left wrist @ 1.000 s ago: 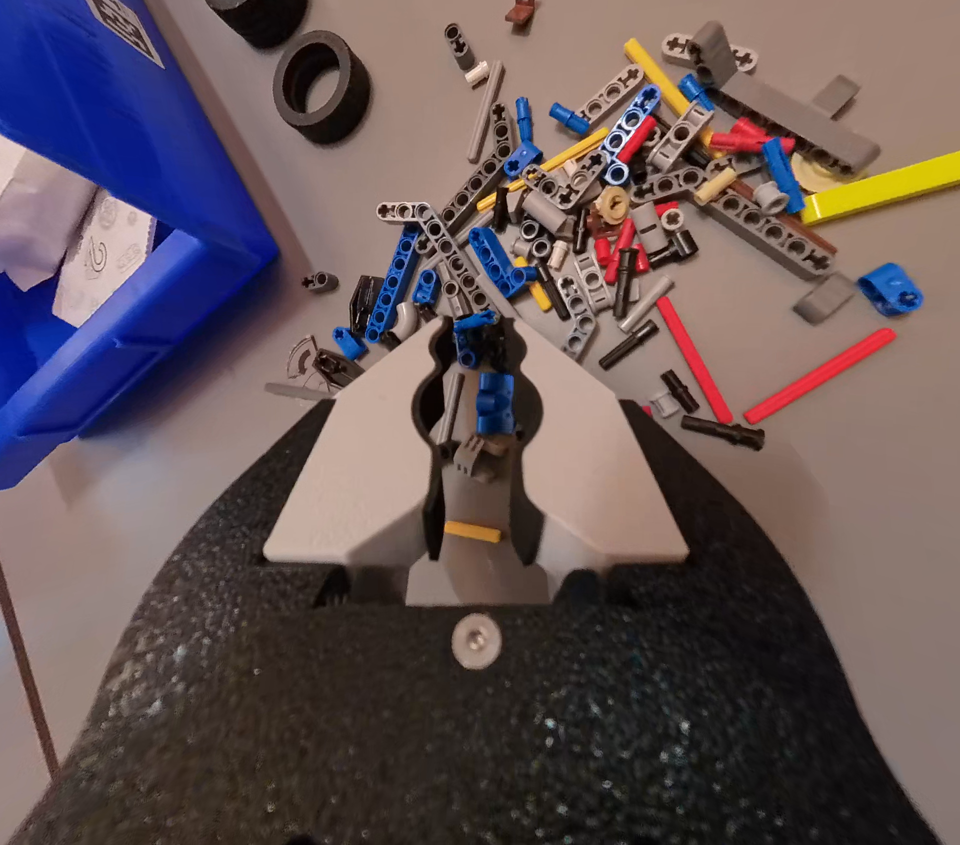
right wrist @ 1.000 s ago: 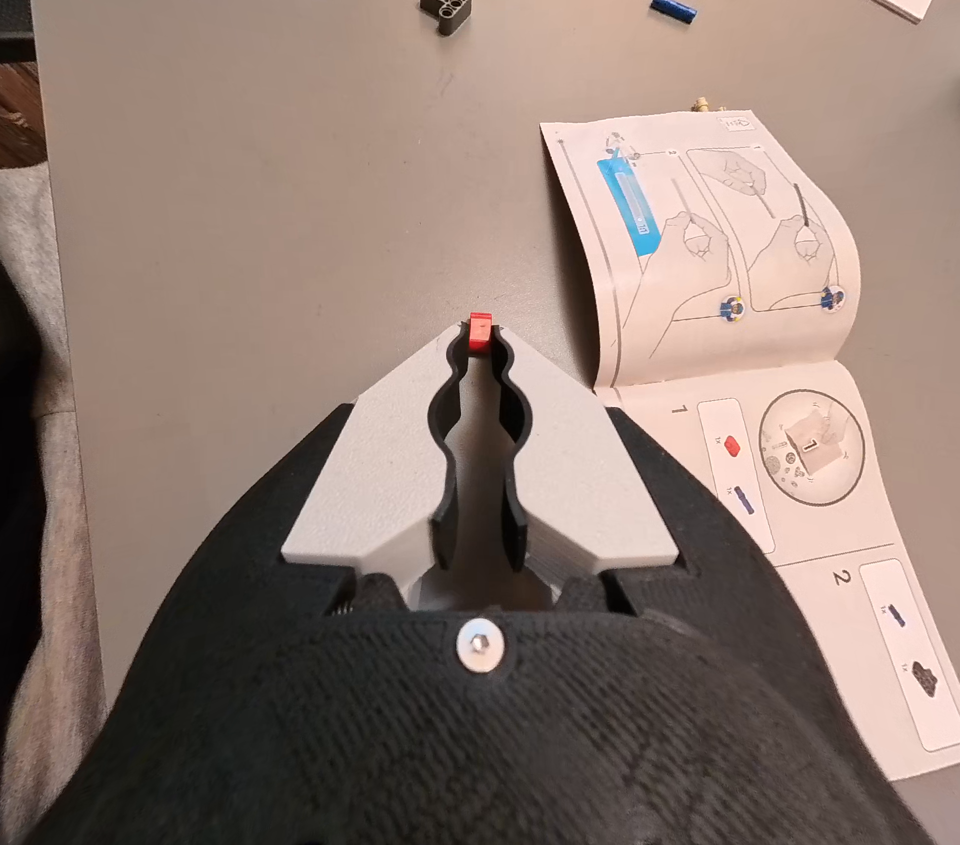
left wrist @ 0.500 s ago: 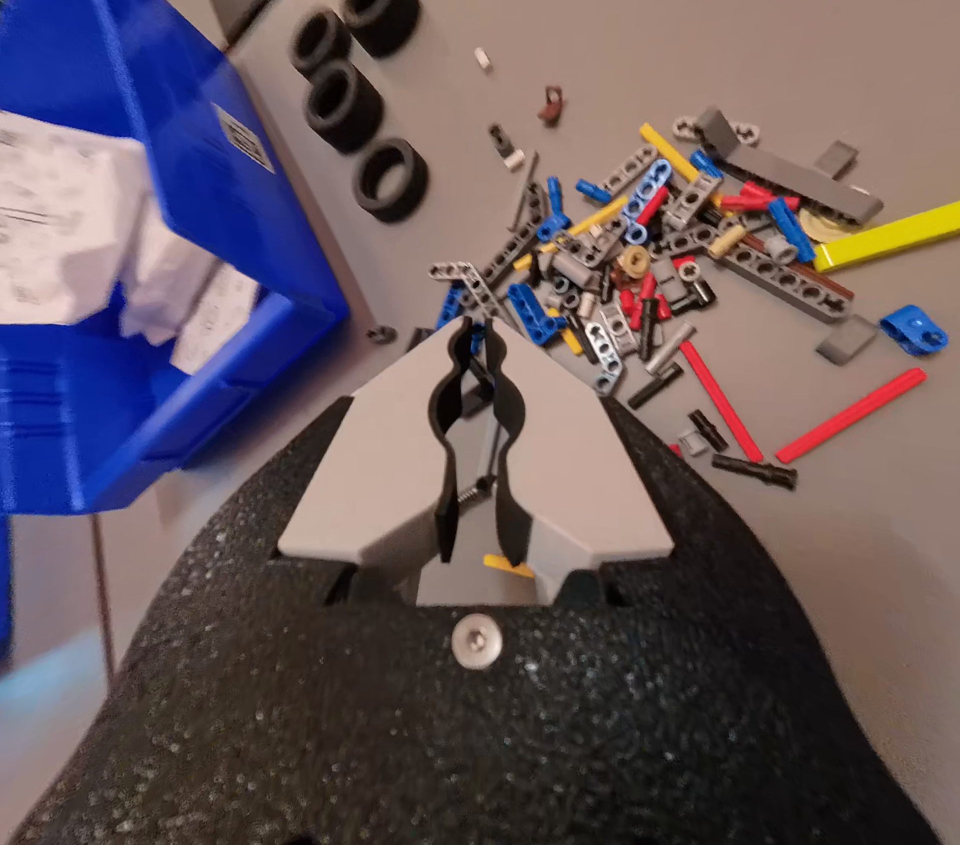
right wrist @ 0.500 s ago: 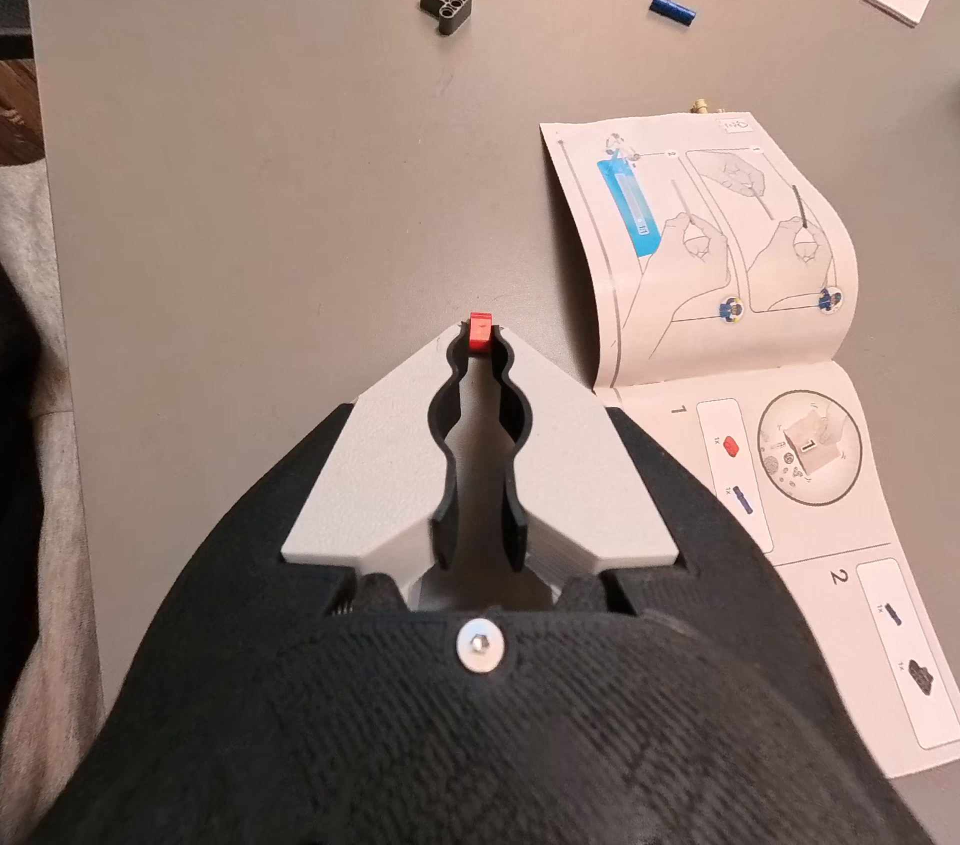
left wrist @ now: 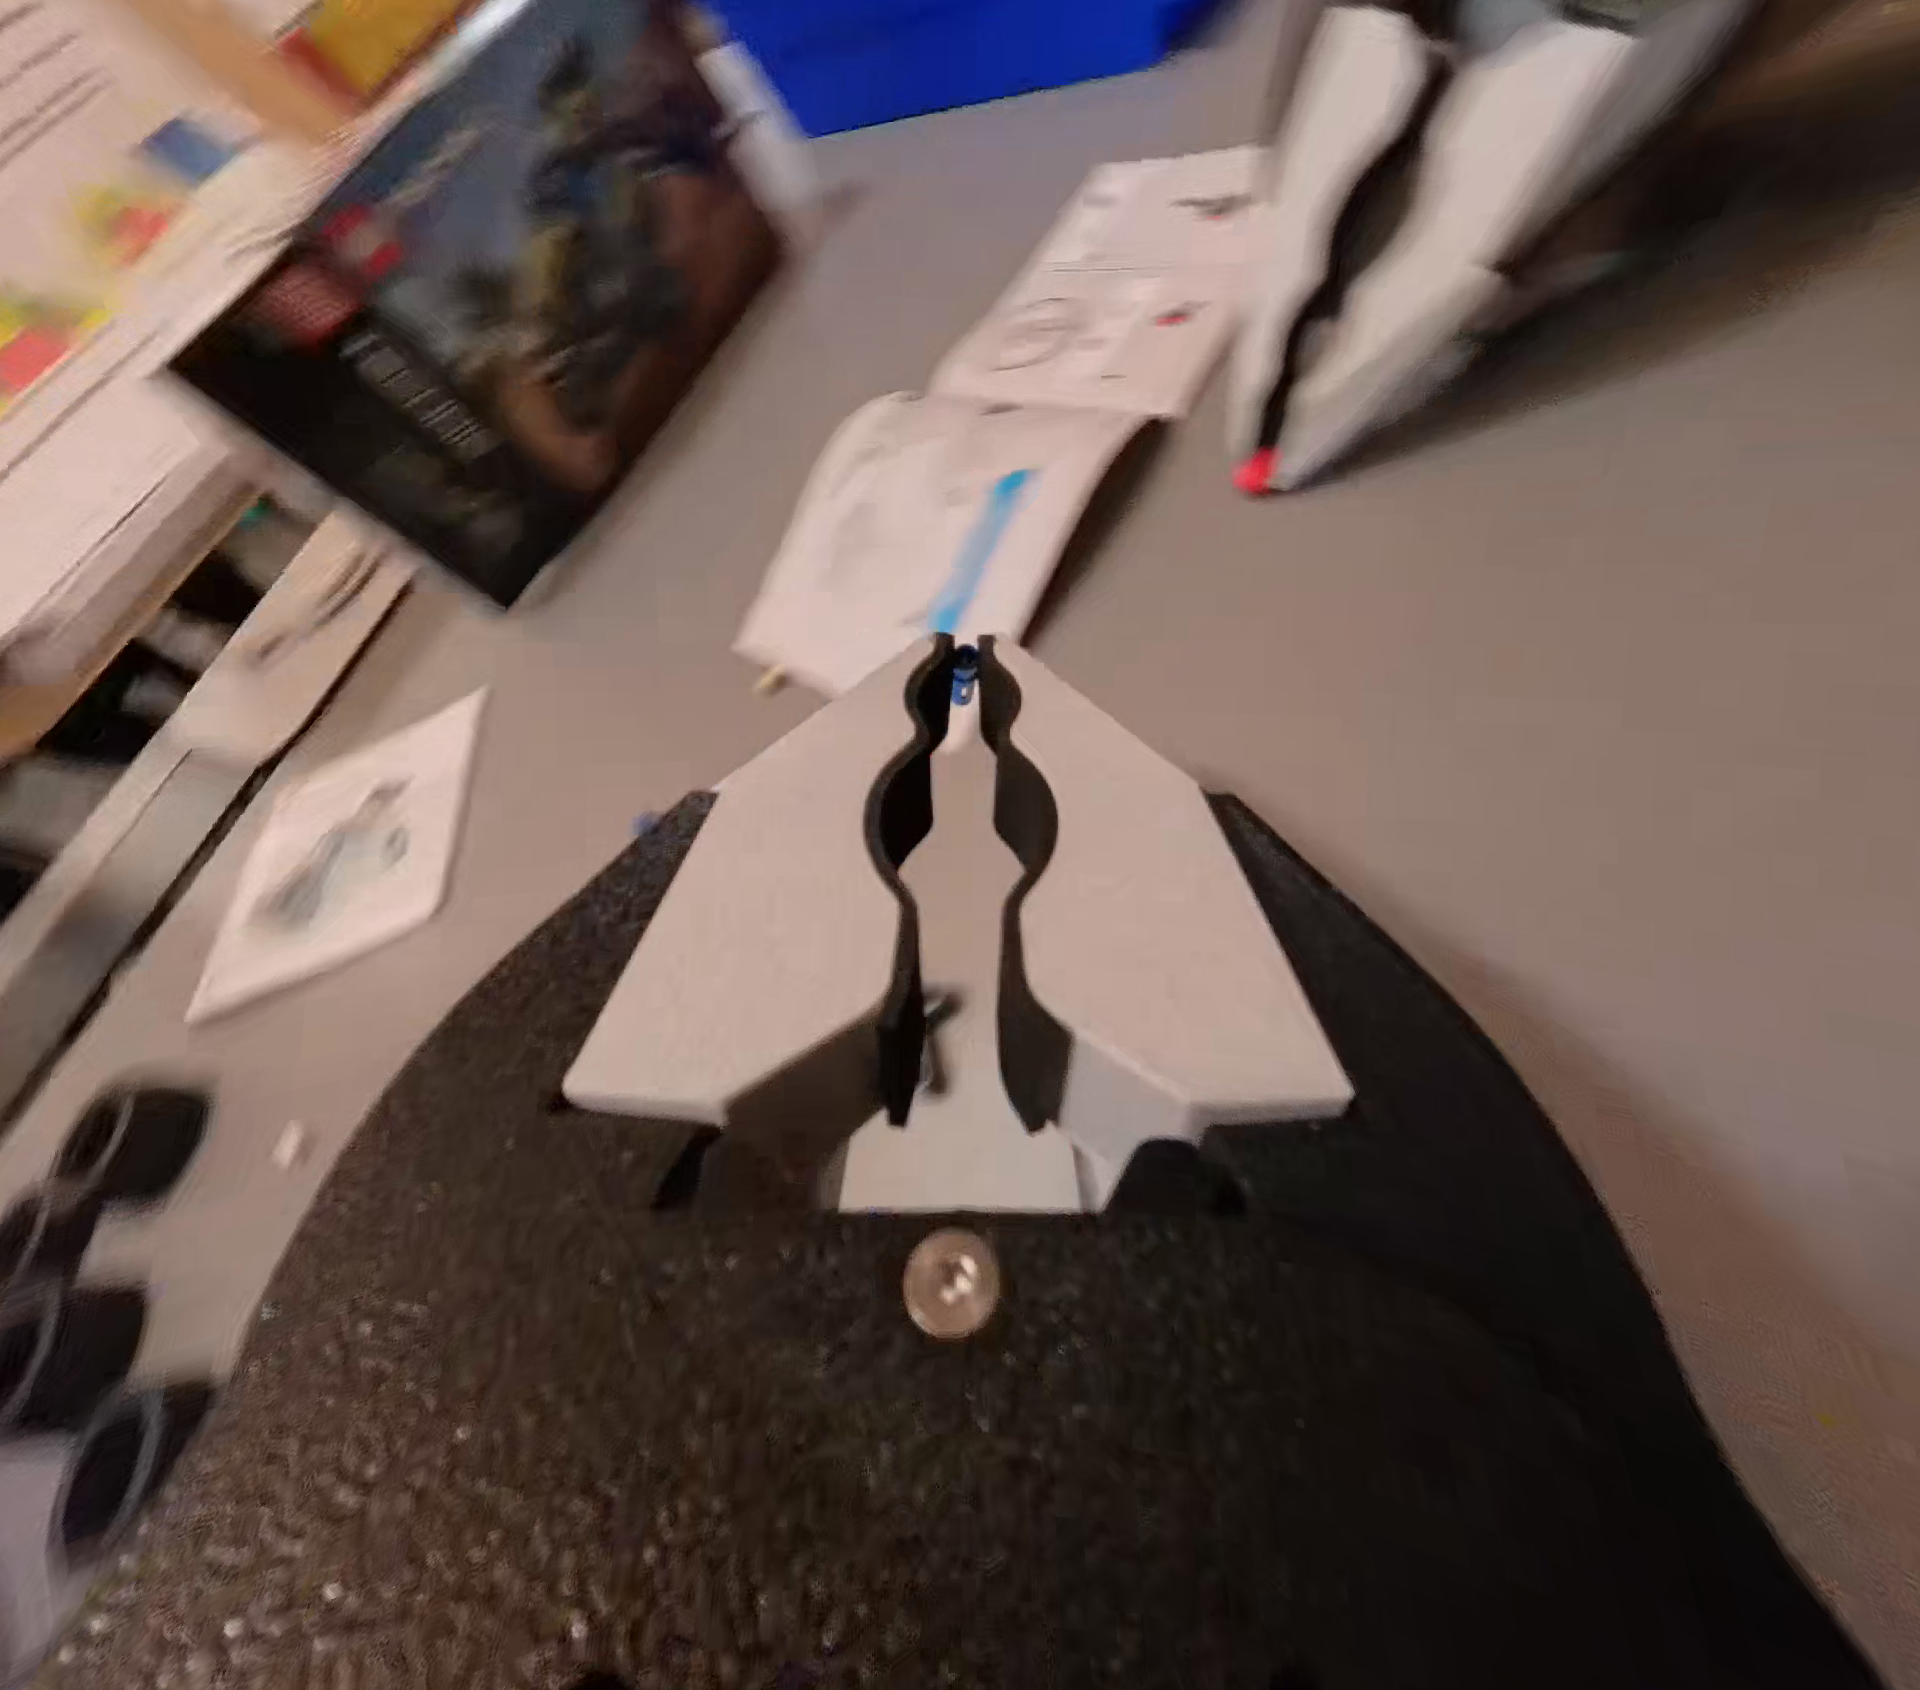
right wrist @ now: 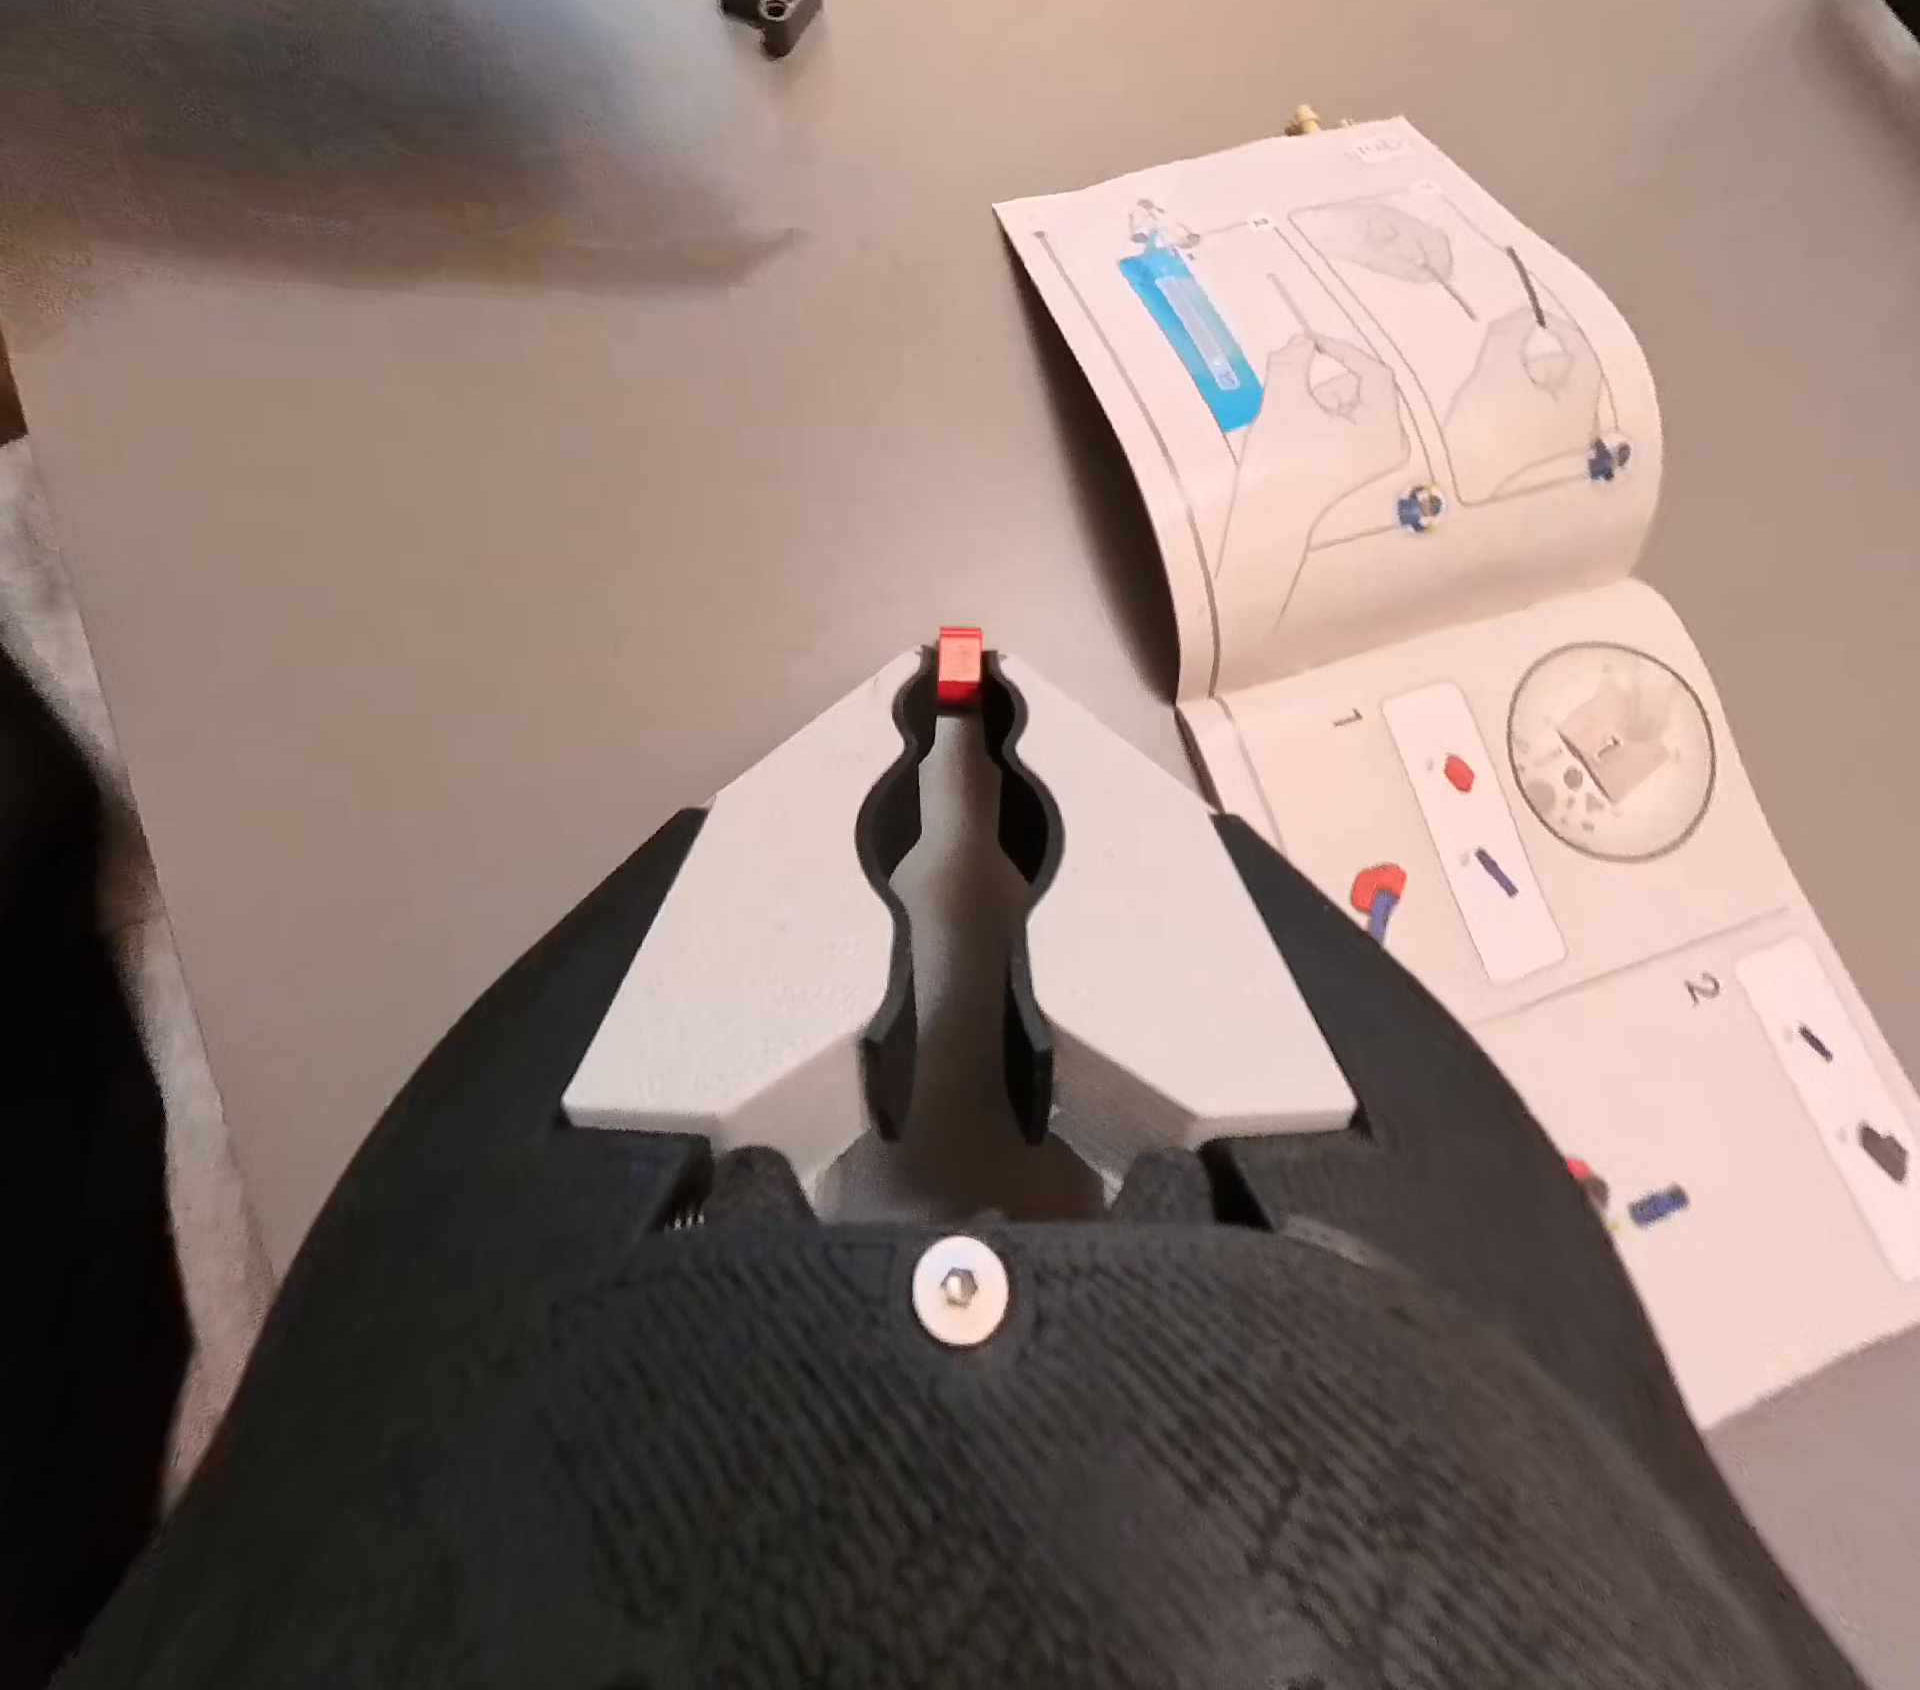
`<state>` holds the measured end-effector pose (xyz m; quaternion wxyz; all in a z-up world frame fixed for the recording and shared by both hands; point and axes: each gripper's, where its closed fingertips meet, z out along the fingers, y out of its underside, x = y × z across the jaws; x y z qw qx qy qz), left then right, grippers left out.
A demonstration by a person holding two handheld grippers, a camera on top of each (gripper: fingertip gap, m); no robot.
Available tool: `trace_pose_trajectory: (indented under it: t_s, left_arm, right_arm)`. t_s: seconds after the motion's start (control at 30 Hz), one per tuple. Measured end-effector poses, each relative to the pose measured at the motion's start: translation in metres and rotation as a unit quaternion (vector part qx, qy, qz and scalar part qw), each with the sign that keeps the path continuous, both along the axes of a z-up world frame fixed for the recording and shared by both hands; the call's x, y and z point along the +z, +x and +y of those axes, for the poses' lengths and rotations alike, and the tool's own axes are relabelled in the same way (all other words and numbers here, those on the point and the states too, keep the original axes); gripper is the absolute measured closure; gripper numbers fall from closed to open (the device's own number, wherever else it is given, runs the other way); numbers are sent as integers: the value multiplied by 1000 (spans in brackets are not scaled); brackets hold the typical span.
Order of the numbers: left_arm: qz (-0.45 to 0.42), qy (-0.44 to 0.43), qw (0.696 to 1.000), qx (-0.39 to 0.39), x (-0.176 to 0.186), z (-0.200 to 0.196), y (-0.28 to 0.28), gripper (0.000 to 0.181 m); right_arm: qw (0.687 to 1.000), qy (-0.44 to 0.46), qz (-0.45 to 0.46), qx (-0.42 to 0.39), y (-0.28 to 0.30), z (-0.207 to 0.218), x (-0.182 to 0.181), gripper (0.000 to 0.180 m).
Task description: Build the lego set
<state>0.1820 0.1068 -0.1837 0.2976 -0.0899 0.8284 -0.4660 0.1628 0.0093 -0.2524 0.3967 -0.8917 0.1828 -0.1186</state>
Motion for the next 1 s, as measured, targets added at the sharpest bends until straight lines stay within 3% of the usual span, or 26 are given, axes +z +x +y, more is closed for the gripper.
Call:
trace_pose_trajectory:
  t_s: [0.17, 0.33, 0.47, 0.6, 0.7, 0.8, 1.0]
  left_arm:
    - [-93, 146, 973, -151, -53, -59, -38, 178]
    - [-74, 145, 968, -189, -63, -72, -48, 177]
    - [-53, 127, 977, -160, -55, -68, -49, 159]
    - [-32, 88, 990, -101, -39, -60, -42, 163]
    - [68, 86, 994, -25, -49, -49, -38, 166]
    - [146, 69, 987, -18, -58, -60, -52, 167]
    - [156, 79, 982, 67, -63, -65, -22, 167]
  right_arm:
    - [999, -11, -24, -26, -1, -11, 0, 173]
    - [999, -27, -31, 13, -7, -20, 3, 160]
    - [998, -14, -43, 36, -10, -22, 12, 158]
    - [997, -40, -45, 52, -3, -21, 7, 157]
    - [997, -42, -28, 56, -3, -19, 3, 158]
    - [997, -28, -15, 67, -8, -13, 0, 166]
    - [997, -46, -22, 57, -9, -14, 0, 170]
